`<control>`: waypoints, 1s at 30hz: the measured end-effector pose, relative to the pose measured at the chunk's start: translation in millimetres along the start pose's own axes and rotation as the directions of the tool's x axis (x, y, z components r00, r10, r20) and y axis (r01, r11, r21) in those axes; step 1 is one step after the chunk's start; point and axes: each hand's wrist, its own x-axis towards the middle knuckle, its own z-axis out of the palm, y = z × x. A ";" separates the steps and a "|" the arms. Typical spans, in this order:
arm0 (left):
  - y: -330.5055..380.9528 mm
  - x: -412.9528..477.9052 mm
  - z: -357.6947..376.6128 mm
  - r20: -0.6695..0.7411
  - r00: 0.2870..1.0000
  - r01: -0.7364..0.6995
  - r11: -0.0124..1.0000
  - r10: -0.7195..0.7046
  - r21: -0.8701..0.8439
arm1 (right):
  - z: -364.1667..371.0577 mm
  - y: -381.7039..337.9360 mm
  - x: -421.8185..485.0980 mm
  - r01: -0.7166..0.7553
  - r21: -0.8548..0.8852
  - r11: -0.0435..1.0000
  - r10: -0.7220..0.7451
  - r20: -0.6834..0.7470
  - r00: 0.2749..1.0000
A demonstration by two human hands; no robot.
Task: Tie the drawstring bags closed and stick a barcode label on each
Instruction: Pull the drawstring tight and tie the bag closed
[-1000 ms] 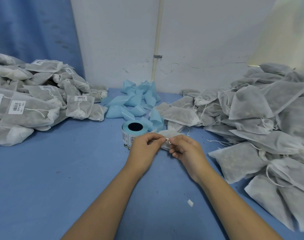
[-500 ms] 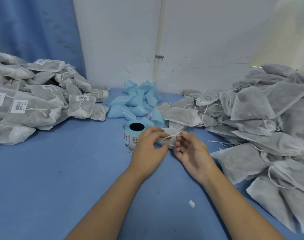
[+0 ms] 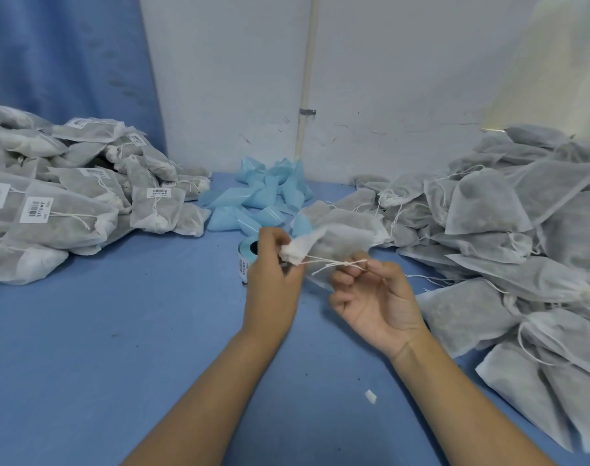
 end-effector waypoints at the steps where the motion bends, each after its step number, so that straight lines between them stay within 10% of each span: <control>1: 2.7 1.9 -0.7 -0.053 0.999 0.004 0.999 -0.006 -0.040 | 0.1 1.0 0.6 0.011 -0.012 1.000 -0.011 -0.014 1.000; 7: 3.8 9.8 -4.3 -0.157 0.986 0.038 0.993 -0.056 -0.113 | 9.5 10.0 9.3 0.111 -0.045 0.993 -0.119 -0.263 0.957; 12: 2.1 15.4 -7.2 -0.163 0.980 0.084 0.981 -0.113 -0.175 | 9.5 24.3 11.8 0.118 -0.423 0.898 -0.308 -0.415 0.856; 24: 10.1 15.3 -7.8 0.145 0.948 0.315 0.764 -0.284 -0.563 | 10.1 30.3 14.7 0.181 -0.398 0.899 -0.390 -0.542 0.744; 30: 13.4 -8.6 20.2 -0.007 0.964 0.256 0.934 -0.266 -0.250 | 13.8 36.7 15.4 0.160 -0.439 0.884 -0.405 -0.550 0.730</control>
